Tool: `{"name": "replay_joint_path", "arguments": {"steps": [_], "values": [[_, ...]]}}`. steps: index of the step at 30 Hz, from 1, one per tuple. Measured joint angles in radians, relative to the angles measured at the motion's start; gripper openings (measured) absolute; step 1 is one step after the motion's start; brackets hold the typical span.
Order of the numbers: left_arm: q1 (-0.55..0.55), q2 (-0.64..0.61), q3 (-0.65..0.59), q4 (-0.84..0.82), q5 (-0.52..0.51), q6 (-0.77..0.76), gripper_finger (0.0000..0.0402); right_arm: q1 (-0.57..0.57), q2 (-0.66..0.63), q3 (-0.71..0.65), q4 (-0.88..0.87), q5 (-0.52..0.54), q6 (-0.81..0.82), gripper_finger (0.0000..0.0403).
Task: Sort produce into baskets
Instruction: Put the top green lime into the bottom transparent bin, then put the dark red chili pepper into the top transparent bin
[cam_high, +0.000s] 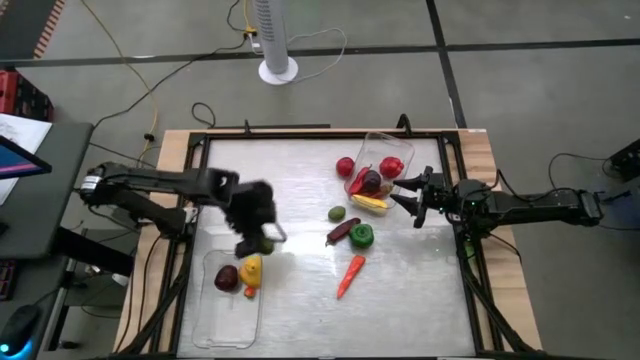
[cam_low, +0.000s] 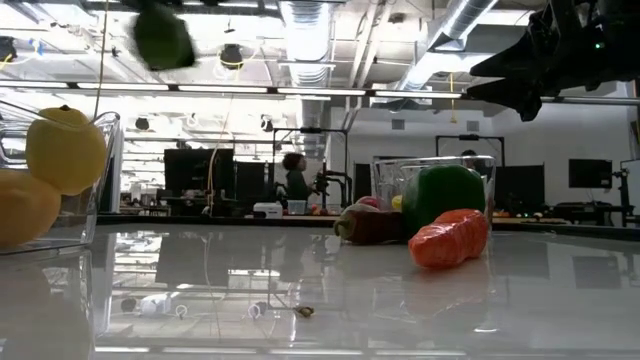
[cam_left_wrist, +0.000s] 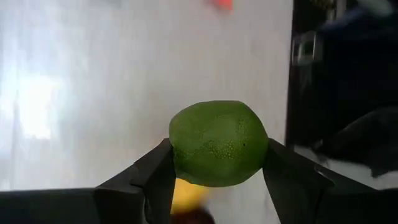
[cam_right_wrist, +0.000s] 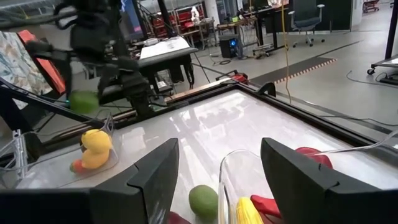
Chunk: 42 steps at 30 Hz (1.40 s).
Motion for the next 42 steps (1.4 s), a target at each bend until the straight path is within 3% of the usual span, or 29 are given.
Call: {"name": "replay_joint_path", "arguments": {"steps": [5,9,16,18,21,26,31,42], "values": [[-0.193,-0.010,0.000,-0.154,-0.126,-0.241,0.0201,0.000,0.000,0.000,-0.005,0.000,0.007,0.0256],[-0.309,0.002,-0.001,-0.224,-0.287,-0.422,0.0230,-0.001,0.000,0.000,0.001,0.000,0.000,0.0256],[-0.336,0.026,-0.001,-0.256,-0.269,-0.496,0.0323,-0.001,0.000,0.000,0.019,0.000,-0.001,0.0256],[-0.320,0.028,-0.001,-0.230,-0.289,-0.478,0.0336,-0.001,0.000,0.000,0.024,0.000,-0.001,0.0256],[-0.274,0.033,0.000,-0.140,-0.425,-0.420,0.0342,-0.001,0.000,0.000,0.023,-0.001,-0.001,0.0256],[-0.181,0.115,0.000,0.073,-0.551,-0.232,0.0337,-0.001,0.000,0.000,0.025,-0.001,-0.002,0.0256],[-0.122,0.278,0.000,0.304,-0.589,-0.083,0.0325,-0.002,0.000,0.000,0.021,-0.001,-0.005,0.0256],[-0.085,0.539,0.000,0.708,-0.646,0.060,0.0297,-0.001,0.000,0.000,0.020,-0.001,-0.004,0.0256]]}}
